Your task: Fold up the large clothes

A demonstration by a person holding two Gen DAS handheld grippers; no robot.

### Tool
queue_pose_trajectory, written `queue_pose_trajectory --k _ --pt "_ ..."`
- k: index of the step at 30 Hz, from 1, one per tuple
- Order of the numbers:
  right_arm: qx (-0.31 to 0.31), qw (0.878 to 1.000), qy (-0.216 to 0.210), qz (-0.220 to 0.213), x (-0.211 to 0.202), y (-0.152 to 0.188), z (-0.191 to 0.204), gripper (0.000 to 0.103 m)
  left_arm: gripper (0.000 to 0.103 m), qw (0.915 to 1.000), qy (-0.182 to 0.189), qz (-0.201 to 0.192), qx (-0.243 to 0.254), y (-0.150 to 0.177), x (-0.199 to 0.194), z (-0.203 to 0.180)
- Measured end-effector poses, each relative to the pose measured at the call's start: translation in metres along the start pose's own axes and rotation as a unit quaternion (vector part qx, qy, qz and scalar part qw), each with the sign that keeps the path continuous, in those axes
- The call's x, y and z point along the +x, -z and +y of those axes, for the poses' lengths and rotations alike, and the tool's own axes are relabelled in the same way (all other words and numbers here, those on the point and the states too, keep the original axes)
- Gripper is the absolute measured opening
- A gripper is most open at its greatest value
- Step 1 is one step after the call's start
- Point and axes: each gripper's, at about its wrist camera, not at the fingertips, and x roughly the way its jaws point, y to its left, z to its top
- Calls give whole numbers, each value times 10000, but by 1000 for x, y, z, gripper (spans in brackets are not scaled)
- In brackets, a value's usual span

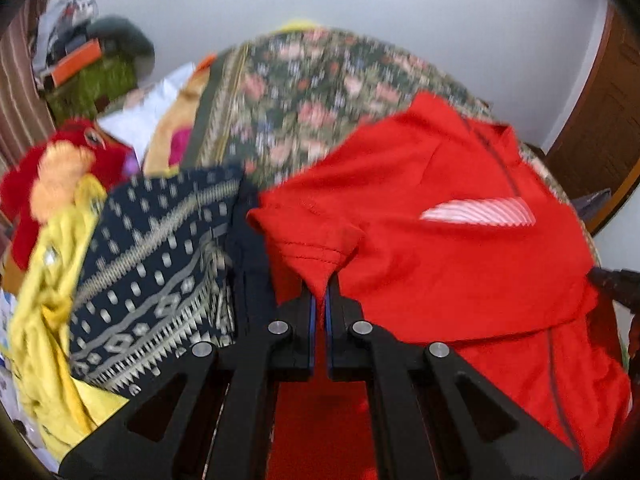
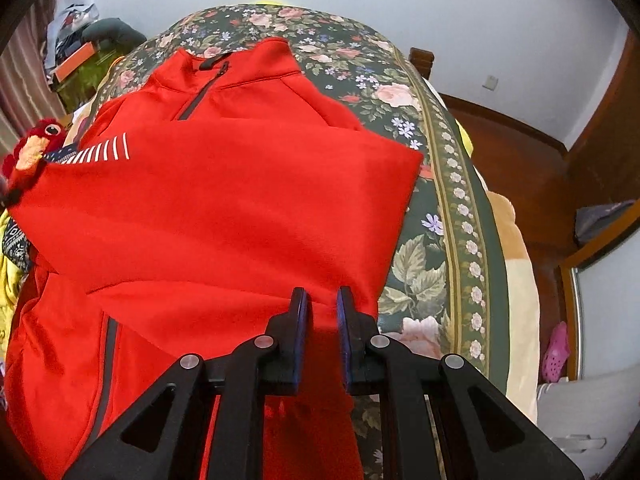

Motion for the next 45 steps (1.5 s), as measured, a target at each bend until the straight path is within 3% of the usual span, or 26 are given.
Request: queue_pose_trajectory --k 2,3,4,5,6,8,11,15,17,21,26,33,35,39,45 --pt "15 10000 93 3 0 2 -3 22 4 9998 95 163 -1 12 10 5" --pt "37 9996 291 1 0 4 -4 36 5 9997 97 213 14 17 13 5" --pt "28 9970 772 -6 2 6 -6 87 5 9995 55 292 46 23 18 6" --pt "-47 9934 1134 -139 3 11 -9 103 8 9990 -7 434 96 30 24 7" --pt "-81 9944 1046 -152 4 17 -12 103 11 9985 -16 539 117 35 28 9" --pt "195 9979 612 74 6 28 -25 103 28 9963 -74 838 156 48 38 13" --pt "511 9982 315 76 -6 35 -40 103 48 9946 -297 939 338 62 39 17" --pt "492 9981 366 8 -30 31 -44 103 52 9946 -205 929 405 65 20 19" --pt "416 9983 387 -98 -47 29 -42 103 64 9949 -337 800 507 60 5 16" --pt "320 9980 343 -423 -86 23 -33 103 67 9948 -518 333 811 47 -29 7" --pt "288 9953 204 -902 -138 8 -18 103 70 9942 -436 -114 974 23 -69 -6" --pt "341 9886 -346 -1425 -188 -27 9 103 79 9899 -218 -644 1242 -17 -104 -35" --pt "324 9869 -481 -1506 -190 -41 17 103 87 9879 -153 -778 1335 -30 -108 -43" --pt "294 9864 -679 -1470 -176 -70 30 103 91 9829 -69 -955 1575 -52 -104 -62" --pt "239 9893 -843 -1168 -111 -115 46 103 96 9811 61 -956 1683 -87 -64 -80"
